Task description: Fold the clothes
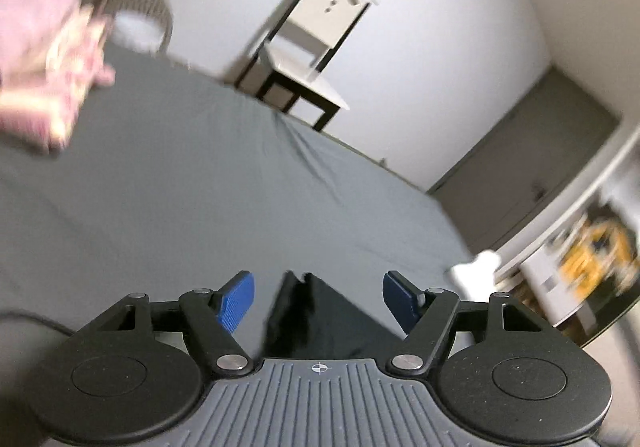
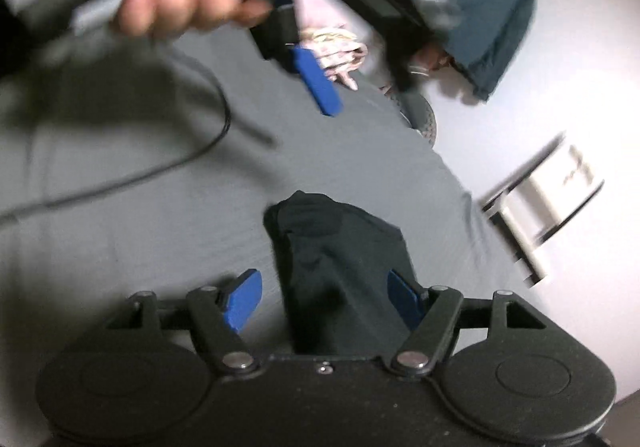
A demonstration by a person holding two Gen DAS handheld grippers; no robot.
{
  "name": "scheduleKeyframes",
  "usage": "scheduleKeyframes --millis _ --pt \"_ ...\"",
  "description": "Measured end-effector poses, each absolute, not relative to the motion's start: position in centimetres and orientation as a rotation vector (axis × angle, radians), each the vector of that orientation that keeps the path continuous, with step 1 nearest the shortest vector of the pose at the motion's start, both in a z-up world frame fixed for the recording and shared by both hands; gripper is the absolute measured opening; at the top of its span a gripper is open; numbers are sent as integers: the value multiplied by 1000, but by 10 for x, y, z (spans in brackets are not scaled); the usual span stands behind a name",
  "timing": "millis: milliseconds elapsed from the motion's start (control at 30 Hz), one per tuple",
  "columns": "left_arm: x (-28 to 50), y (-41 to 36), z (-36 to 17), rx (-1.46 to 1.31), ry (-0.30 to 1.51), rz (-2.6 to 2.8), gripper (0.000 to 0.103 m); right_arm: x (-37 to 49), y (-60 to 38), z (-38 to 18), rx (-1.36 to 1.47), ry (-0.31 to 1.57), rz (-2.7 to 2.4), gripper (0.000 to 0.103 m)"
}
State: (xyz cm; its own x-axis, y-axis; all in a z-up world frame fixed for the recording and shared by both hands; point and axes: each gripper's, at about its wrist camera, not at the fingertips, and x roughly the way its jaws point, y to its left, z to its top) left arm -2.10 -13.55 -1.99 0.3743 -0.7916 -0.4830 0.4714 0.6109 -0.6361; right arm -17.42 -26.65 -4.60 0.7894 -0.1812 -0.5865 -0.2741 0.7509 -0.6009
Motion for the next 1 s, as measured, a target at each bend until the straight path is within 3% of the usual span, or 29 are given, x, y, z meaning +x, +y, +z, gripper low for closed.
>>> scheduleKeyframes --millis 533,767,900,1000 --pt "-4 -110 -60 -656 1044 -907 71 -115 -207 -87 -987 812 -234 68" --pt "-6 -100 -69 -779 1074 -880 71 -95 -214 -82 -856 852 -297 68" --pt "-7 -102 -72 -789 1084 -858 71 -95 -208 -91 -872 824 -321 51" --pt "-7 -104 -79 -815 1104 -849 71 -98 -210 -94 -858 781 -357 51"
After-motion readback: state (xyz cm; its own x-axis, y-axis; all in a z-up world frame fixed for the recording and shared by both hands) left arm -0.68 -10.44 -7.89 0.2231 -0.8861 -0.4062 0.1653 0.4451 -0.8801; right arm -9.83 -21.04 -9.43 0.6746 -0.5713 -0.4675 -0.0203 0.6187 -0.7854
